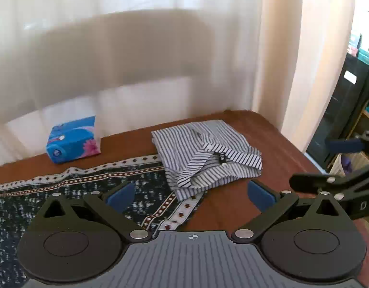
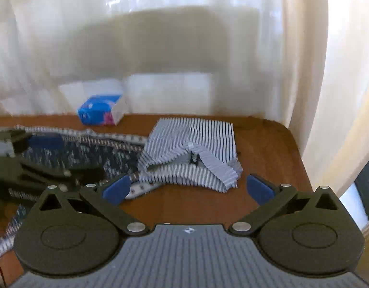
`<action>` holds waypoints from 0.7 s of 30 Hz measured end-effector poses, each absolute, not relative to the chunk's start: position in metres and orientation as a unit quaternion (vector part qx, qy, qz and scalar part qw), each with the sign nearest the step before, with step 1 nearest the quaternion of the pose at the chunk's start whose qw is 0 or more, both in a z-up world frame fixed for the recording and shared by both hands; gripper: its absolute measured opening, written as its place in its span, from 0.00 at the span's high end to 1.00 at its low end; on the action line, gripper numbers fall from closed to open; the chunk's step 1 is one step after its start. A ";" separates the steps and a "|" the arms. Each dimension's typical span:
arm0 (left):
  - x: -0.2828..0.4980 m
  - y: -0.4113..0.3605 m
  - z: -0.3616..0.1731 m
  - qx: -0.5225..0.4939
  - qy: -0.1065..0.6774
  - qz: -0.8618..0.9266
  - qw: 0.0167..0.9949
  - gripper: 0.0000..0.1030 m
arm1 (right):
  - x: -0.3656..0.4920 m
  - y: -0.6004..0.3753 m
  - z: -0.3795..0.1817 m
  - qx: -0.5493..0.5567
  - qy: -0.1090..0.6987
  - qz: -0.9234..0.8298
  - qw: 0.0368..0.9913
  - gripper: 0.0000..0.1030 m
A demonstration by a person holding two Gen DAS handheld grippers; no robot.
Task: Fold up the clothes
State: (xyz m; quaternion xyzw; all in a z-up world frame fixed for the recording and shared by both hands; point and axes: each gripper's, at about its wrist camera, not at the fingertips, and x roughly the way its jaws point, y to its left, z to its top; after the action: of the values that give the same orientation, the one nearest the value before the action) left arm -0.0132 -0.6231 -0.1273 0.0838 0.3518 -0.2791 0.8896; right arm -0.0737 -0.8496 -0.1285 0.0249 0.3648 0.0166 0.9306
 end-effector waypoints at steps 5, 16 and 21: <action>-0.008 -0.642 -0.132 0.057 0.375 -0.244 0.892 0.00 | -0.075 -0.867 -0.140 0.027 0.389 0.027 0.921 0.00; -0.005 -0.668 -0.148 0.078 0.384 -0.193 0.899 0.00 | -0.057 -0.888 -0.161 0.015 0.404 0.067 0.912 0.00; -0.001 -0.674 -0.154 0.079 0.397 -0.197 0.893 0.00 | -0.050 -0.891 -0.167 0.007 0.413 0.070 0.908 0.00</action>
State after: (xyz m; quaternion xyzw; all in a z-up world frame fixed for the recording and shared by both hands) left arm -0.0010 -0.6744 -0.1537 0.0793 0.3966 -0.1967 0.8931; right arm -0.0497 -0.8910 -0.1675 0.0069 0.4128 0.0699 0.9081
